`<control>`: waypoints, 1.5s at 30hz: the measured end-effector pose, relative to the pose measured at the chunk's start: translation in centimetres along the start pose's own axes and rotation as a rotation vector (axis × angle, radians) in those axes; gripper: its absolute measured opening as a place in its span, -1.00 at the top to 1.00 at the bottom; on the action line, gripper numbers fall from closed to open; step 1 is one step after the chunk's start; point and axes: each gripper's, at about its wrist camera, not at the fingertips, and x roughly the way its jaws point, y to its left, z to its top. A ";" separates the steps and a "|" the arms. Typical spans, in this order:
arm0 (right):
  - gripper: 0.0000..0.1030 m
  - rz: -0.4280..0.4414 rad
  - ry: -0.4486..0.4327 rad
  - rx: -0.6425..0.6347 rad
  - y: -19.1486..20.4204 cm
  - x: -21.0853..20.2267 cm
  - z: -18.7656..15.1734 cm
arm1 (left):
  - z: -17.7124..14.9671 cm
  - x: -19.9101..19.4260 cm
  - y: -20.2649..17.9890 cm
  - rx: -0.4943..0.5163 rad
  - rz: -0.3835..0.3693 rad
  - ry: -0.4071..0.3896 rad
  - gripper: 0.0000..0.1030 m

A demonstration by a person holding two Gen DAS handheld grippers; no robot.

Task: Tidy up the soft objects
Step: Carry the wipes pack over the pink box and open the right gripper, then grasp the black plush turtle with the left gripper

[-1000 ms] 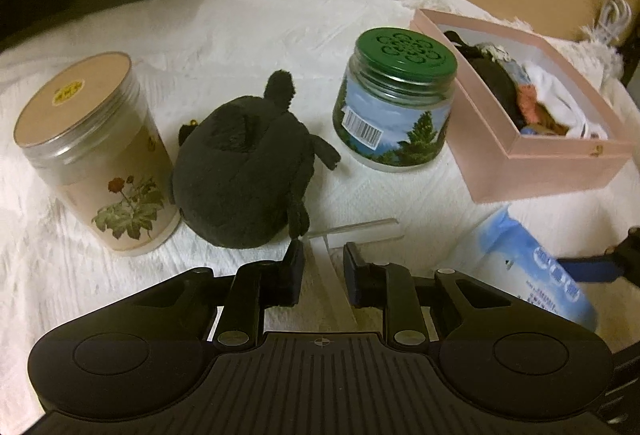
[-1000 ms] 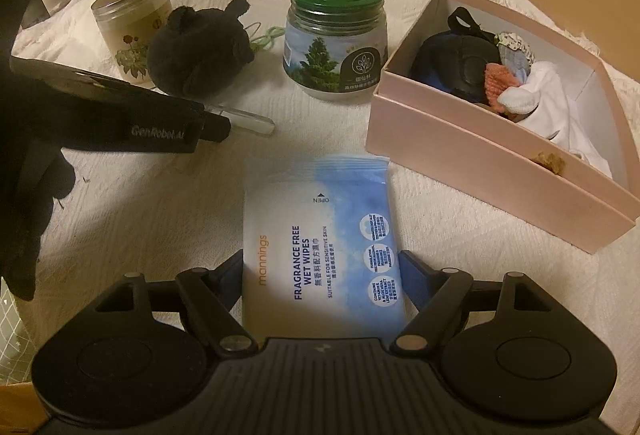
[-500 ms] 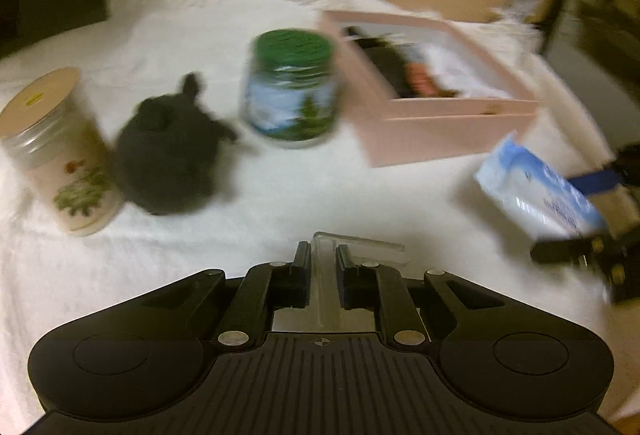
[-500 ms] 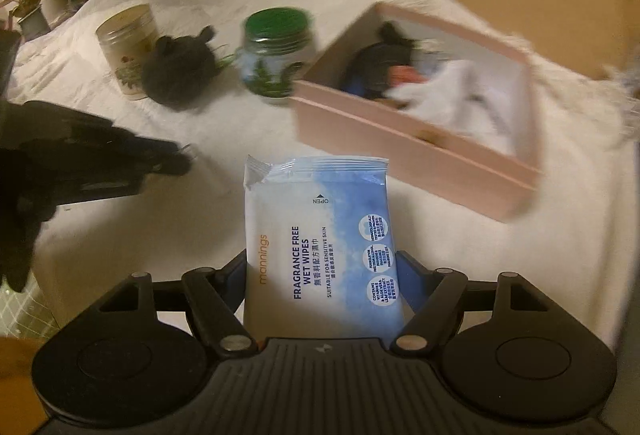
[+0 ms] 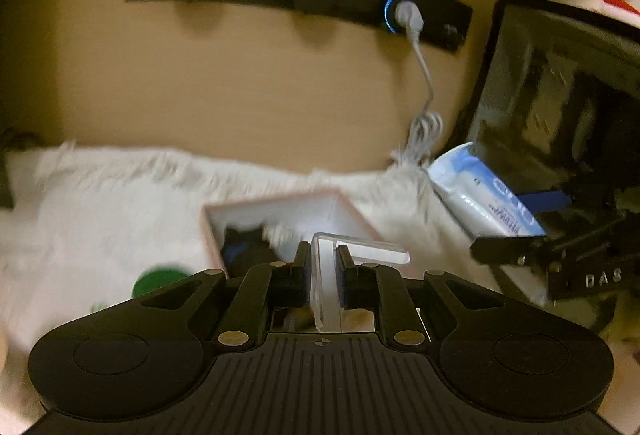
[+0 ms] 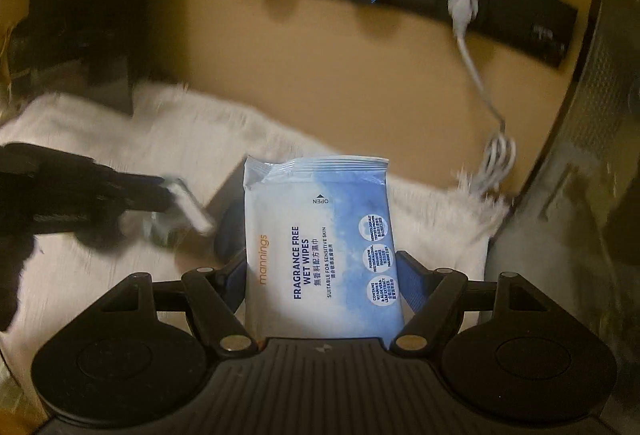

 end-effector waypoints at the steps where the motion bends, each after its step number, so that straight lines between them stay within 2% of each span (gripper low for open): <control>1: -0.44 -0.002 -0.003 0.005 -0.2 0.6 0.7 | 0.6 0.9 0.1 0.000 -0.005 0.002 0.70; 7: -0.44 0.002 0.031 0.079 -1.0 5.2 3.6 | 3.1 6.1 2.1 -0.067 -0.060 0.032 0.70; 8: -0.44 0.002 0.033 0.091 -1.1 6.0 3.8 | 3.5 6.8 3.1 -0.117 -0.085 0.039 0.69; 9: -0.45 0.000 0.030 0.101 -1.1 6.9 4.0 | 3.9 8.0 4.8 -0.206 -0.106 0.063 0.69; 11: -0.45 -0.004 0.031 0.107 -0.9 8.9 4.1 | 4.3 10.6 7.4 -0.332 -0.096 0.166 0.66; 12: -0.46 -0.008 0.058 0.111 -0.9 10.2 4.1 | 4.3 11.3 7.9 -0.330 -0.076 0.188 0.66; 14: -0.46 0.012 0.111 0.134 -0.9 12.4 3.5 | 3.9 11.6 7.9 -0.244 -0.027 0.191 0.65; 16: -0.46 0.039 0.156 0.177 -1.0 13.8 2.7 | 3.3 11.6 7.5 -0.197 -0.013 0.205 0.65; 21: -0.48 0.101 0.185 0.327 -2.4 14.5 1.1 | 2.0 11.0 7.6 -0.203 -0.039 0.215 0.65; 23: -0.50 0.093 0.203 0.320 -2.4 15.1 1.1 | 1.8 10.5 7.6 -0.197 -0.035 0.206 0.65; 26: -0.52 0.070 0.321 0.290 -1.5 17.2 1.1 | 1.9 9.9 7.6 -0.208 -0.045 0.210 0.65; 29: -0.52 0.103 0.304 0.359 -1.5 16.9 0.8 | 2.0 8.7 7.7 -0.224 -0.039 0.190 0.65; 31: -0.52 0.089 0.320 0.369 -1.5 16.6 0.9 | 1.9 7.8 7.8 -0.224 -0.033 0.177 0.65; 33: -0.52 0.061 0.262 0.349 -1.4 15.4 0.9 | 1.7 7.0 7.7 -0.213 -0.037 0.165 0.65; 36: -0.52 0.015 0.066 0.340 -1.4 11.7 0.9 | 1.1 5.5 7.4 -0.157 -0.019 0.153 0.65; 38: -0.53 0.008 -0.006 0.337 -1.5 10.2 1.0 | 0.5 4.4 7.1 -0.109 0.018 0.150 0.65; 41: -0.54 0.026 -0.034 0.283 -0.8 9.0 1.3 | -1.3 1.6 7.5 -0.105 0.064 0.133 0.65; 45: -0.54 0.073 -0.035 0.132 2.3 8.8 1.9 | -4.9 -2.2 8.7 -0.188 0.116 0.147 0.65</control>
